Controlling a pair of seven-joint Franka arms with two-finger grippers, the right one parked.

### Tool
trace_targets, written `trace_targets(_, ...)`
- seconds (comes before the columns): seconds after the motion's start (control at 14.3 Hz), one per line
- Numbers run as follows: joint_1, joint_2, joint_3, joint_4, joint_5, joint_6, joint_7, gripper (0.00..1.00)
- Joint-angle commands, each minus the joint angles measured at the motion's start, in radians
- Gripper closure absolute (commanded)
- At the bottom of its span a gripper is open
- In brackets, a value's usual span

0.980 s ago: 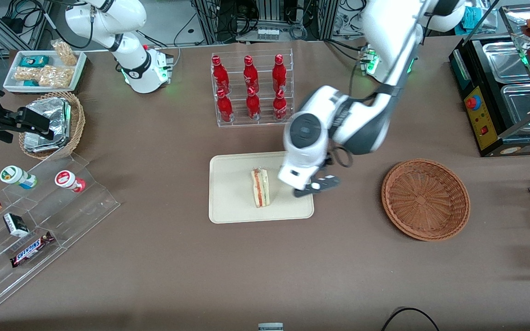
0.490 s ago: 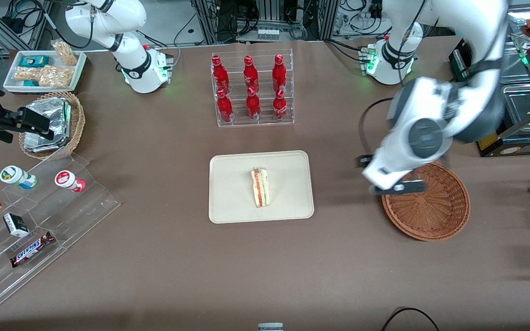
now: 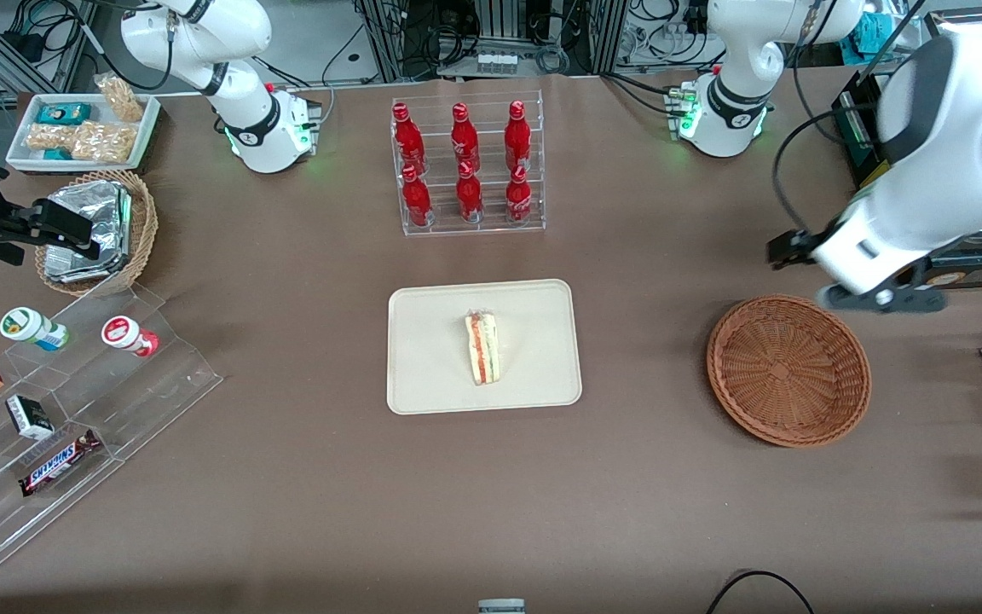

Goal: Place sandwich from basket to tray

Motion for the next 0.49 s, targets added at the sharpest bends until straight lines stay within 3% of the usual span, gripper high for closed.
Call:
trace_targets(0.0, 0.111, -0.084, -0.058, -0.01, 0.01, -0.02, 0.051, 0.0)
trace_targets(0.42, 0.134, -0.096, -0.015, 0.036, -0.005, -0.011, 0.062, 0.0)
